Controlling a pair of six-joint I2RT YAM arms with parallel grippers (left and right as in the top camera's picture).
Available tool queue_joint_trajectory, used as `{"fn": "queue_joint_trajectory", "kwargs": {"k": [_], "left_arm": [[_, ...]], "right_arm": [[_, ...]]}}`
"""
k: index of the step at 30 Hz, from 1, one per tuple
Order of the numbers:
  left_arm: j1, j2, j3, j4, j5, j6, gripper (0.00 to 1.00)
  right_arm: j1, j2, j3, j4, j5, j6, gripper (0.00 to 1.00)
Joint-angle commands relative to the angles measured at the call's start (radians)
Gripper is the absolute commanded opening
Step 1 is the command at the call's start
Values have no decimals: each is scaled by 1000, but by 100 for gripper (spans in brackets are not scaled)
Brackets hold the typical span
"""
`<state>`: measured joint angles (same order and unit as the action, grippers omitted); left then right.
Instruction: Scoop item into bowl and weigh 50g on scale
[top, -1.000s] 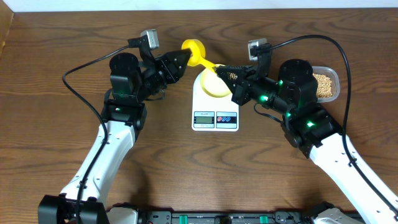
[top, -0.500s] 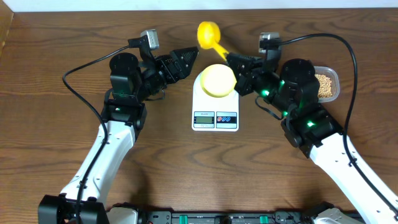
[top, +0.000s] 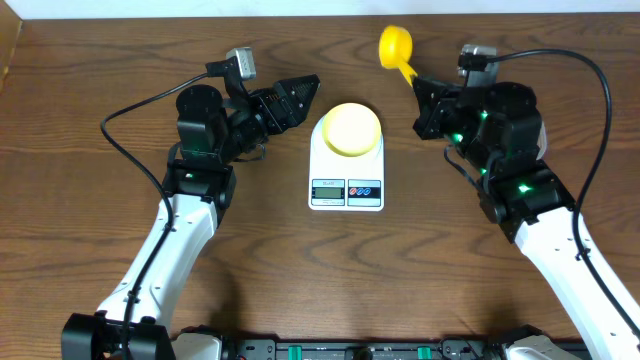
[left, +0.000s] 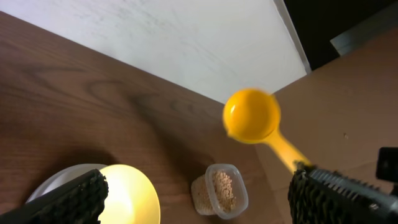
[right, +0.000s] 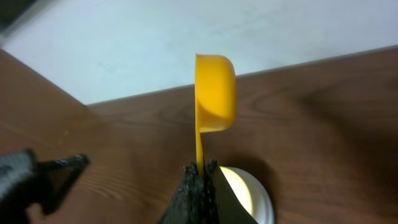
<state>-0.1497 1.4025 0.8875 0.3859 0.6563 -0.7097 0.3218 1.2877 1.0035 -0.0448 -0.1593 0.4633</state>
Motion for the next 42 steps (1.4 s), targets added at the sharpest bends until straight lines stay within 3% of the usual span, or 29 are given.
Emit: {"fn": "queue_joint_trajectory", "kwargs": {"k": [1,19,28,35,42], "left_arm": [[2,-13,1,4,14,5,95],[2,-13,1,4,13,5,95],[2,-13,1,4,13,5,95],[2,-13,1,4,13,5,95],[2,-13,1,4,13,5,95]], "right_arm": [[-11,-1,14,-33,93,-55,1],[-41,-89,15,-127,101,-61,1],[-198,-268,15,-333,151,-114,1],[-308,-272,15,-464,161,-137,1],[-369,-255,15,-482,161,-173,1]]}}
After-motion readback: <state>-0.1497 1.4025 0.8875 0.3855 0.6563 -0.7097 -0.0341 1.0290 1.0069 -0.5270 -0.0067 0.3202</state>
